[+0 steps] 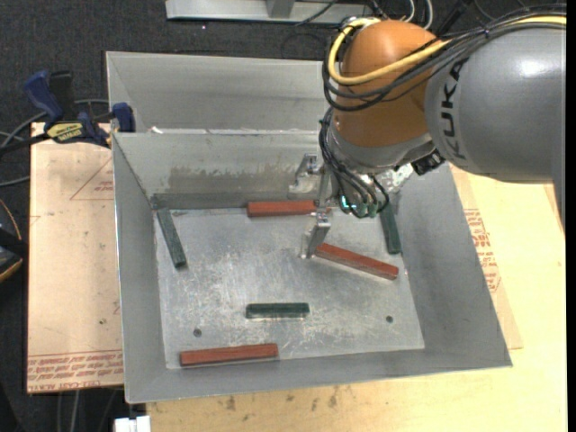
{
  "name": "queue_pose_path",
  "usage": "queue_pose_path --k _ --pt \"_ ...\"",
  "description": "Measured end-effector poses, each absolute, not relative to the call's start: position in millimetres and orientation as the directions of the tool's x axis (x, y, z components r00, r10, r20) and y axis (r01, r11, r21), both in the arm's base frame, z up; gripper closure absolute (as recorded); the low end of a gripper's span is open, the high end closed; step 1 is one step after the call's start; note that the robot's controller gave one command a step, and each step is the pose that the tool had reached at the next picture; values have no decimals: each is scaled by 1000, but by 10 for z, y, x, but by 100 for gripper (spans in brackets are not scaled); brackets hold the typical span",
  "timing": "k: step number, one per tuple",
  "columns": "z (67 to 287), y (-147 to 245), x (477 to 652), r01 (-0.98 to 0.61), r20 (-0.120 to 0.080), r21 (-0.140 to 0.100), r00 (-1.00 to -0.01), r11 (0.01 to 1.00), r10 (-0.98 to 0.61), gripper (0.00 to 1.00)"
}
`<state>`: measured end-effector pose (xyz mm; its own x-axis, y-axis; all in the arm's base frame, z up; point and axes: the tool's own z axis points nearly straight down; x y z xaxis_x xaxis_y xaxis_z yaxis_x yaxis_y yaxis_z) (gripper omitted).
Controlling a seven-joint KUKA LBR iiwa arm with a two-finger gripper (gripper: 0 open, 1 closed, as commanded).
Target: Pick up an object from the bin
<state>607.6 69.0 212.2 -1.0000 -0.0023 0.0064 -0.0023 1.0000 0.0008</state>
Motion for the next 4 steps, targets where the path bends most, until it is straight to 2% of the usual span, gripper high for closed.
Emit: queue_pose_path --k 1,2,3,4 --pt "2167 687 6093 -1 -1 1 -1000 1000 -1 0" --pt "1843 231 5607 -4 -6 3 -1000 1000 -4 0" --pt "1619 -73 5407 -64 6 -1 -998 998 -64 0" --pt "1073 -114 5781 -123 -9 -1 -992 992 -123 0"
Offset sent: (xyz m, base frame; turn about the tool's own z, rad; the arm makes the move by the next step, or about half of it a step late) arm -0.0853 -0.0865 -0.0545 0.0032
